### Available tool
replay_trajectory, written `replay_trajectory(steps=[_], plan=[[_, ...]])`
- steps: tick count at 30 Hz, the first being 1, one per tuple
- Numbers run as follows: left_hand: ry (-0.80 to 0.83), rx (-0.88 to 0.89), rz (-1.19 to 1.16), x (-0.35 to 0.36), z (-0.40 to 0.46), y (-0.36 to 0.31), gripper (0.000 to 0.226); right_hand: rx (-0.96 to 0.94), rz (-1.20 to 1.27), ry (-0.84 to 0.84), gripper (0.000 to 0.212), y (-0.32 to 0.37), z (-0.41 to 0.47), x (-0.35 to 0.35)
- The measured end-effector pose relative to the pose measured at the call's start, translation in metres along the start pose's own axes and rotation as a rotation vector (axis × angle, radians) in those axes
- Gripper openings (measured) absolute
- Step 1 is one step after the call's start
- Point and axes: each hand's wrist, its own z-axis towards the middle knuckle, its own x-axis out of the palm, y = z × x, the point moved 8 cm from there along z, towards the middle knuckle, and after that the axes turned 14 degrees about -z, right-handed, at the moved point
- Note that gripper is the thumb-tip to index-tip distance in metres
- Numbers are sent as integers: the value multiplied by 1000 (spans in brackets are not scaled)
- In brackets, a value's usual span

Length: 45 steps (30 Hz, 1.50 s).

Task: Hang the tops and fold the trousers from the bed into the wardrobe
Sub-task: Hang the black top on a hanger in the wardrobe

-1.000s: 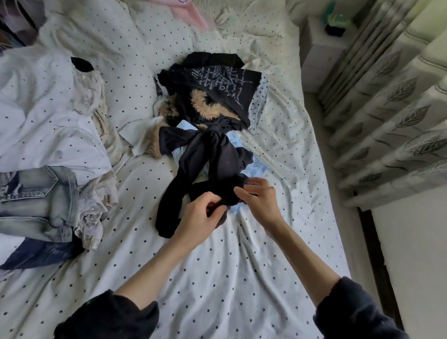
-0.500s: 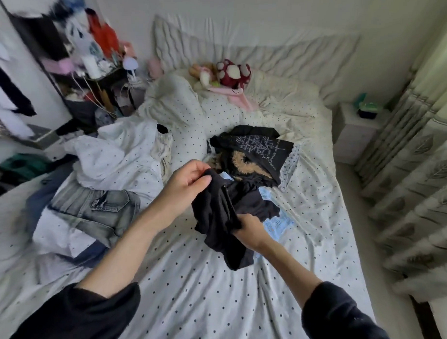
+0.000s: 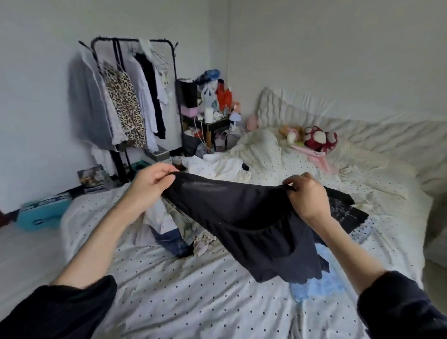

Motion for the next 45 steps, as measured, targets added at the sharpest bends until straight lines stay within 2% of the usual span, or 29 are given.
replay_trajectory(steps=[4, 8, 12, 15, 19, 24, 28, 30, 32, 34, 38, 40, 41, 44, 45], plan=[[-11, 5, 138, -66, -47, -22, 24, -116, 127, 59, 12, 83, 9, -12], [-83, -74, 350, -124, -105, -23, 18, -291, 240, 119, 6, 186, -5, -11], [-375, -60, 555, -213, -184, -38, 13, -484, 334, 205, 7, 294, -48, -4], [-560, -116, 647, -278, -255, -53, 14, -615, 403, 278, 7, 371, -95, 1], [-751, -191, 643, -342, -350, -67, 19, -724, 547, 410, 8, 458, -167, 3], [-1064, -254, 657, -408, -480, -86, 12, -920, 522, 490, 17, 543, -270, 9], [-1202, -239, 548, -435, -566, -110, 7, -1056, 603, 616, 17, 605, -357, 10], [-1216, -259, 563, -439, -599, -124, 14, -1141, 604, 615, 14, 632, -395, 3], [-1302, -301, 635, -444, -637, -139, 18, -1223, 585, 642, 14, 663, -436, 0], [-1508, -339, 721, -450, -688, -151, 19, -1333, 555, 687, 14, 697, -485, -1], [-1788, -465, 849, -452, -751, -165, 6, -1554, 376, 572, 17, 739, -540, 10], [-1916, -555, 968, -448, -795, -177, 4, -1631, 362, 641, 21, 769, -573, 11], [-1976, -607, 996, -444, -818, -182, 6, -1641, 425, 704, 21, 782, -589, 3], [-2123, -710, 966, -430, -859, -183, 16, -1443, 870, 861, 18, 810, -619, -24], [-2169, -739, 943, -425, -868, -182, 19, -1432, 970, 890, 16, 816, -632, -32]])
